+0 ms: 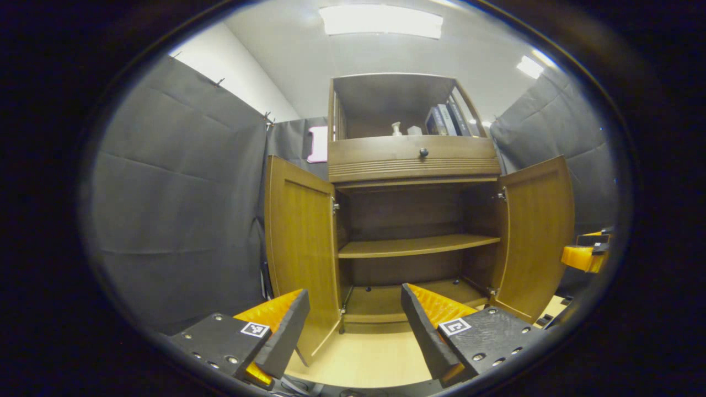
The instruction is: Open the right door of the double-door shoe cabinet with the right hand, and open the left door with the left hand.
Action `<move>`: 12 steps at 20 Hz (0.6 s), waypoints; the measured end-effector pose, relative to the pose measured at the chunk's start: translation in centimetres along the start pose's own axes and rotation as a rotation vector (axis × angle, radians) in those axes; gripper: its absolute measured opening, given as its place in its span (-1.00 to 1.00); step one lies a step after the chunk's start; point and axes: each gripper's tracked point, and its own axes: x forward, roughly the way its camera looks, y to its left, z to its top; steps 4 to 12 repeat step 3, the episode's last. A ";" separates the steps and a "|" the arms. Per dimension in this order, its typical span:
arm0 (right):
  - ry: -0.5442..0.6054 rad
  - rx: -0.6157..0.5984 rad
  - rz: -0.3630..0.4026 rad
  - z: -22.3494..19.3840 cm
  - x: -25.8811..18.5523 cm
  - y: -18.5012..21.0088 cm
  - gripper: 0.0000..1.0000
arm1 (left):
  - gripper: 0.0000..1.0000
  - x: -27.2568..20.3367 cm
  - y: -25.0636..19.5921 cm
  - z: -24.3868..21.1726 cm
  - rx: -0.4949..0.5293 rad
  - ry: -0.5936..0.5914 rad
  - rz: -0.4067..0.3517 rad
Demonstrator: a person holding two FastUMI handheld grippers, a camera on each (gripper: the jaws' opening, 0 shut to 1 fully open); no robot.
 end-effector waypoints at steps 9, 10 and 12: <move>-0.001 0.008 -0.006 0.1 0.3 -0.1 0.86 | 0.94 0.0 0.7 0.2 -0.001 -0.002 0.017; -0.001 0.008 -0.006 0.1 0.3 -0.1 0.86 | 0.94 0.0 0.7 0.2 -0.001 -0.002 0.017; -0.001 0.008 -0.006 0.1 0.3 -0.1 0.86 | 0.94 0.0 0.7 0.2 -0.001 -0.002 0.017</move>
